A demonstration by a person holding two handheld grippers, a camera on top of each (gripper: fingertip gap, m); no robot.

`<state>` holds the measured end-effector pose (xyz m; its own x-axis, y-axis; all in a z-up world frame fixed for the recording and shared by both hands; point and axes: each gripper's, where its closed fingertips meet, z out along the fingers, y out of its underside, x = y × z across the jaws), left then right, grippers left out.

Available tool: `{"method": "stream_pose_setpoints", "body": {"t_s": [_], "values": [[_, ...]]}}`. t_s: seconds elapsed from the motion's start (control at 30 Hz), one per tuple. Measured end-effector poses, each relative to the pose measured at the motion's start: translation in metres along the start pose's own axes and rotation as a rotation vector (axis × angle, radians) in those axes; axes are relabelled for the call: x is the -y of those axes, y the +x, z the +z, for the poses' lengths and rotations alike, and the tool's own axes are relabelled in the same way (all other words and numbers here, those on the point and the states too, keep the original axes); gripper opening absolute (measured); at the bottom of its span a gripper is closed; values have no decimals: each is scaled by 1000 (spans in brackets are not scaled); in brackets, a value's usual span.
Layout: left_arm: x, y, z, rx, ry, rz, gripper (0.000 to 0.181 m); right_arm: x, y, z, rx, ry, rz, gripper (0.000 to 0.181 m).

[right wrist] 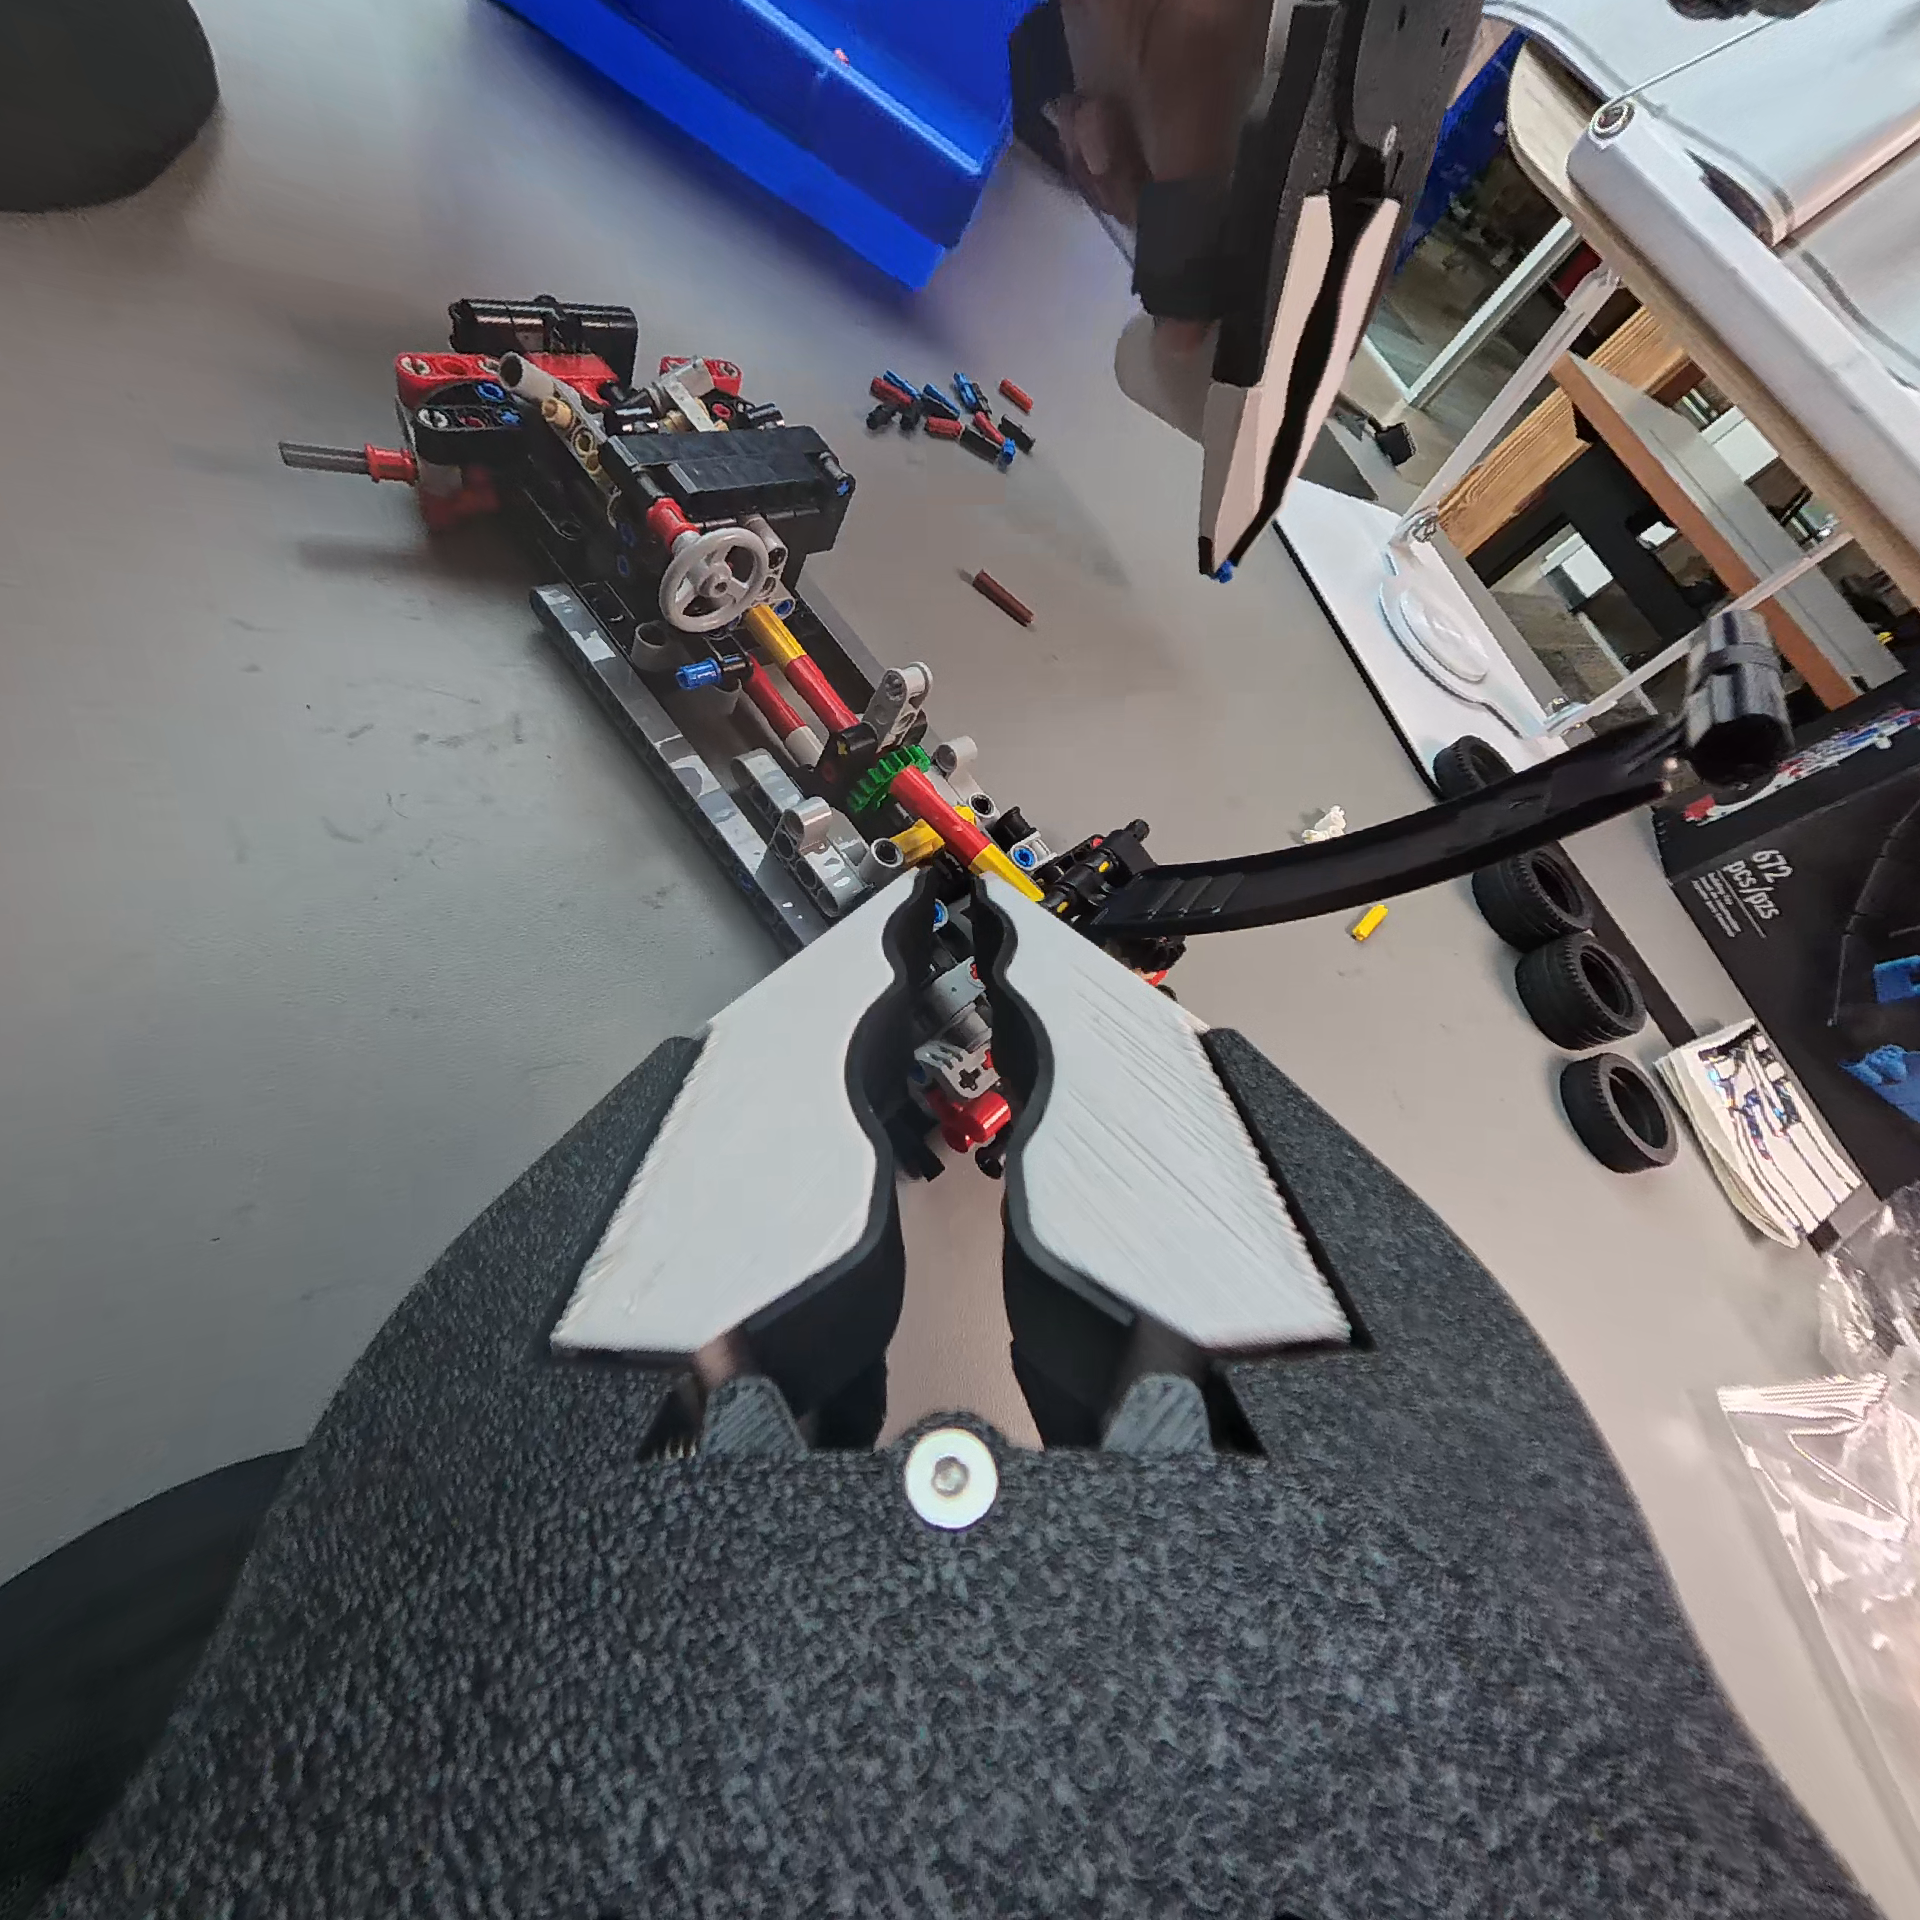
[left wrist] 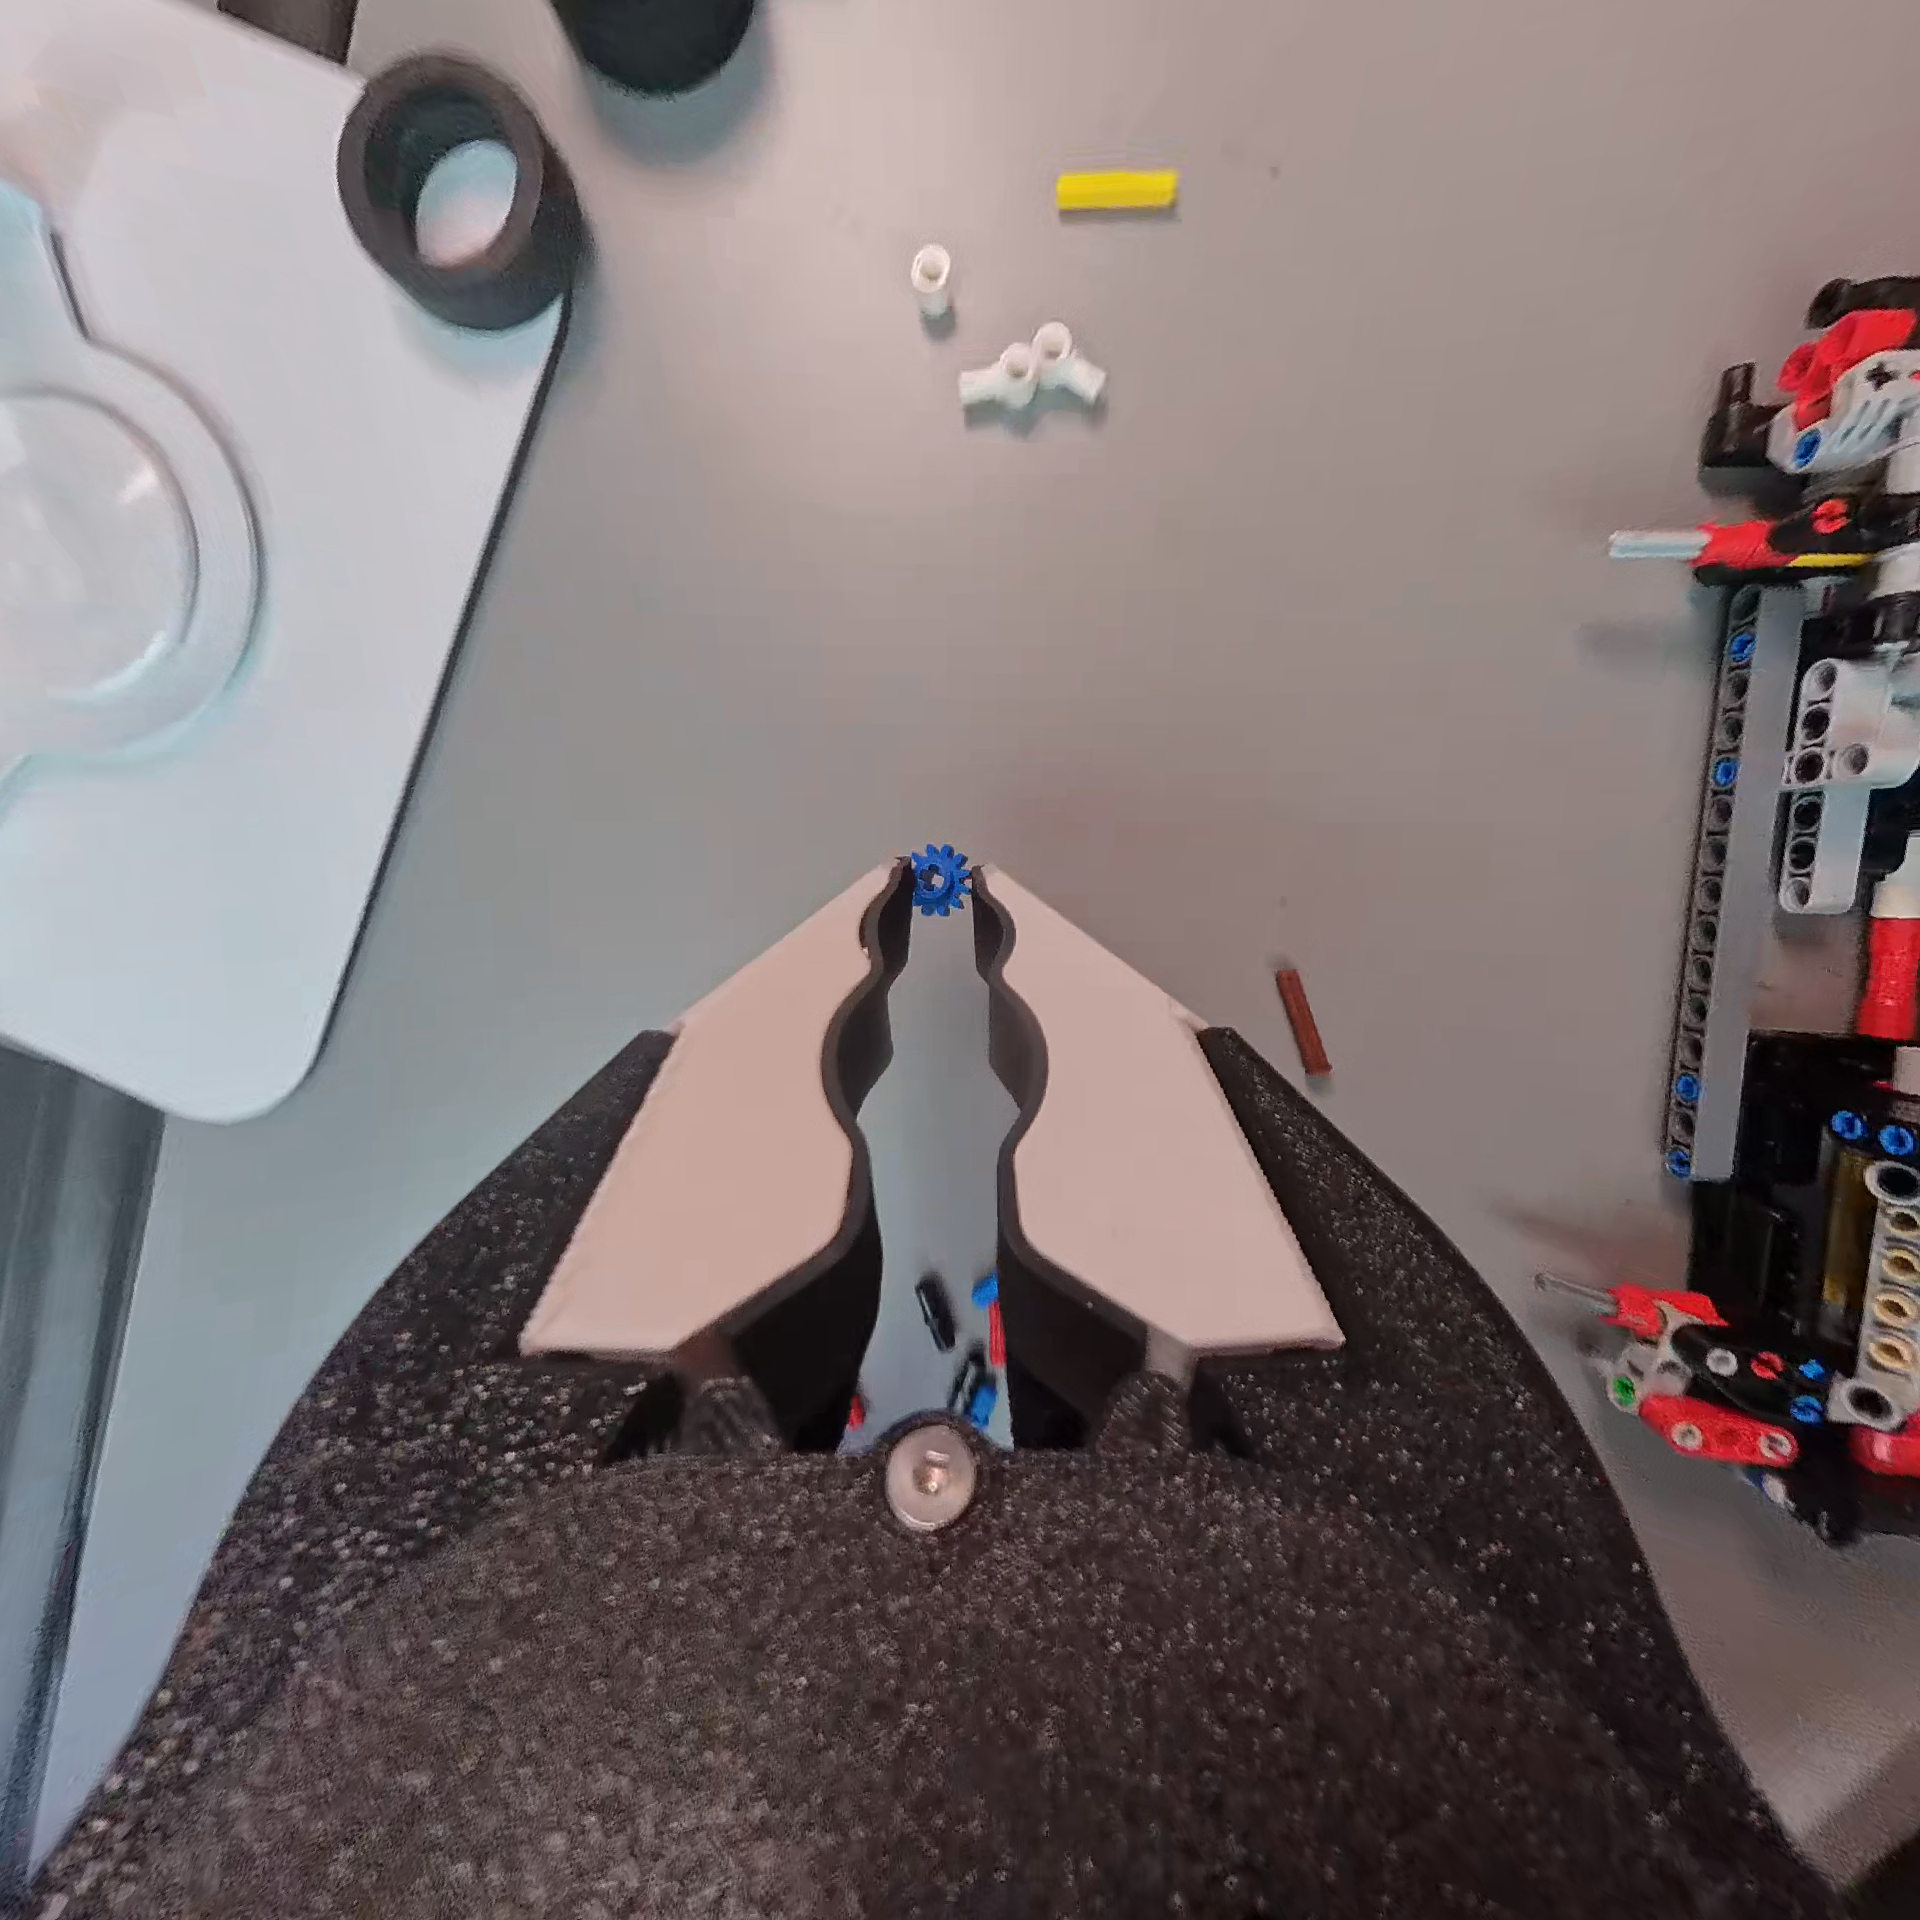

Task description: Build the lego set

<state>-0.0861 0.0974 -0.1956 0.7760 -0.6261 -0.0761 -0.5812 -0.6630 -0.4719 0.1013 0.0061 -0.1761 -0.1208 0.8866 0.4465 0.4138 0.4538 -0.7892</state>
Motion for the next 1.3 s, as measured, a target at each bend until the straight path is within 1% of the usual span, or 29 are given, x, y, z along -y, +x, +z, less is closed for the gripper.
{"method": "stream_pose_setpoints", "body": {"t_s": [0.07, 0.17, 0.23, 0.33, 0.4, 0.47, 0.5, 0.53, 0.57, 0.63, 0.7, 0.73, 0.77, 0.83, 0.93, 1.03, 1.1, 1.17, 1.23, 1.3], "values": [[20, 3, 7, -2, 98, 84, 10, 0, 0, 0, -2, 1, -1, 3], [44, 6, 21, -12, 156, 107, 10, 0, 0, 0, -4, 0, -3, 3], [55, 7, 32, -28, 167, 105, 10, 0, 0, 0, -4, 0, -5, 3], [62, 4, 50, -11, 154, 125, 10, -1, 0, -1, -7, -2, -10, 3], [63, 5, 58, -22, 149, 105, 12, -1, 0, -1, -9, -4, -15, 3], [62, 5, 61, -16, 152, 93, 21, -1, -1, -1, -10, -5, -20, 3], [62, 3, 60, 4, 161, 88, 25, -1, -1, -2, -10, -5, -22, 3], [64, -1, 54, 34, 186, 76, 25, -1, -1, -2, -10, -5, -24, 3], [68, -4, 43, 59, 232, 51, 25, -1, -1, -2, -10, -2, -24, 3], [79, -7, 11, 74, 373, -43, 25, 1, 0, -4, -11, 10, -19, 3], [82, -7, -25, 92, 498, -136, 25, 4, 1, -6, -11, 32, -7, 3], [76, -5, -39, 105, 520, -171, 25, 5, 2, -8, -12, 44, 3, 3], [66, 1, -49, 108, 515, -193, 25, 7, 3, -9, -11, 57, 14, 3], [37, 17, -57, 111, 450, -214, 25, 11, 6, -11, -15, 85, 39, 3], [-12, 50, -46, 74, 314, -251, 20, 16, 10, -15, -22, 123, 65, 4], [-39, 74, -24, 38, 240, -281, 19, 19, 12, -15, -21, 138, 88, 4], [-45, 79, -12, 40, 214, -280, 18, 19, 14, -15, -22, 145, 101, 3], [-43, 83, -6, 18, 195, -281, 18, 19, 15, -14, -28, 147, 111, 3], [-44, 81, -1, 28, 157, -271, 18, 19, 18, -15, -42, 152, 119, 3], [-41, 79, 2, 36, 157, -271, 15, 20, 20, -17, -54, 159, 126, 3]]}}
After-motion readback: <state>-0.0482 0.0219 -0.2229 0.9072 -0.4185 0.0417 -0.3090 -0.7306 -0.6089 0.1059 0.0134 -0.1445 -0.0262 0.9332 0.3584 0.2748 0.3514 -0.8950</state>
